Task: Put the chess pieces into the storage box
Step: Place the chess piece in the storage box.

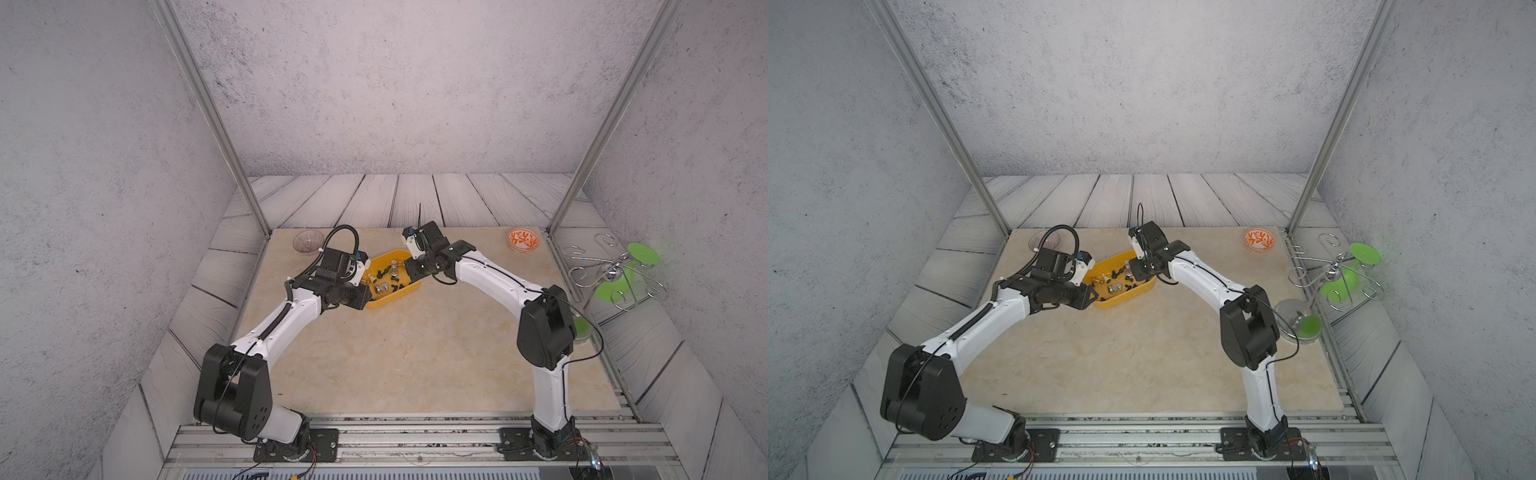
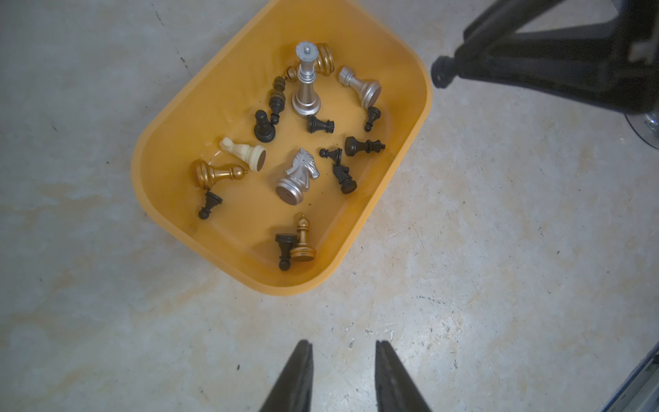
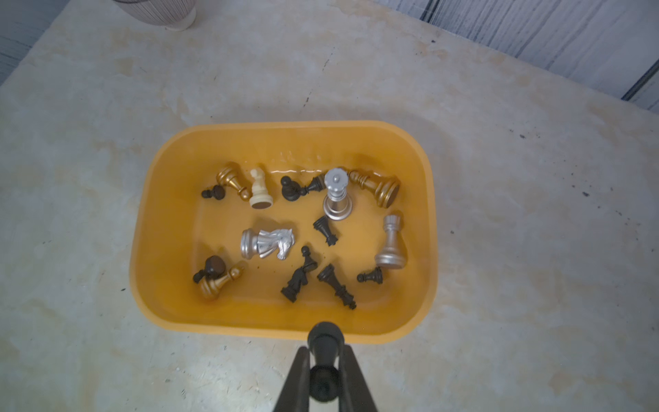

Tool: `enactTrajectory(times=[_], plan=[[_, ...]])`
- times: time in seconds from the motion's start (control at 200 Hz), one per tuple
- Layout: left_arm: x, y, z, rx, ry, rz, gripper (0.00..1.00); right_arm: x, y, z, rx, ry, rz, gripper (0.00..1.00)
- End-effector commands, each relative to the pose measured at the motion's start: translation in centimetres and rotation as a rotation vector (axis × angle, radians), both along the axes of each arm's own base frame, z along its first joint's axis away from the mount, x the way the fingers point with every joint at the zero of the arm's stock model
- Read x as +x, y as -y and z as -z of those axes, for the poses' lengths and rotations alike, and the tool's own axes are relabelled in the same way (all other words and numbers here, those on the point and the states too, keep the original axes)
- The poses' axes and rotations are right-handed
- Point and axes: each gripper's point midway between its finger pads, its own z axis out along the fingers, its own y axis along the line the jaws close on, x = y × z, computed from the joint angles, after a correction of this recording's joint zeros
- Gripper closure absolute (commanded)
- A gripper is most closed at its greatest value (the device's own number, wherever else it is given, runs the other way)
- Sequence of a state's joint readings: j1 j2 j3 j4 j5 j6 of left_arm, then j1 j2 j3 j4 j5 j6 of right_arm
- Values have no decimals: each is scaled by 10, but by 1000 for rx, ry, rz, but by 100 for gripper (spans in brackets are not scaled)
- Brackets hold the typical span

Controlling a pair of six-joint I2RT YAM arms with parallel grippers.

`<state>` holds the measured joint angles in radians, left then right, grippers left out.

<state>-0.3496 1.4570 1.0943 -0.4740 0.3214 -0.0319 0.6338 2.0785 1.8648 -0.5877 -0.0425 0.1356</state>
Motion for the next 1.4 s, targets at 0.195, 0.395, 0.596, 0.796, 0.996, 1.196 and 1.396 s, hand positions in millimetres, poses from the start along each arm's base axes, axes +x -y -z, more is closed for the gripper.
enactTrajectory(times=[0.195,0.395,0.596,0.796,0.996,1.196,1.396], plan=[[-10,2,-4,-42,-11,2,67,44,12,52,-175,4,18,84],[-11,2,-5,-42,-13,4,67,60,20,64,-177,-16,53,83],[-12,1,-12,-45,6,3,67,64,22,63,-171,-21,55,73],[-12,-1,-14,-39,16,-1,67,61,25,49,-168,3,58,60],[-12,-6,-18,-26,37,-18,67,56,32,21,-145,62,74,59],[-4,-13,-21,-14,77,-52,67,38,56,-19,-130,147,106,56],[0,-28,-31,-2,141,-123,67,14,116,-49,-83,223,229,52]])
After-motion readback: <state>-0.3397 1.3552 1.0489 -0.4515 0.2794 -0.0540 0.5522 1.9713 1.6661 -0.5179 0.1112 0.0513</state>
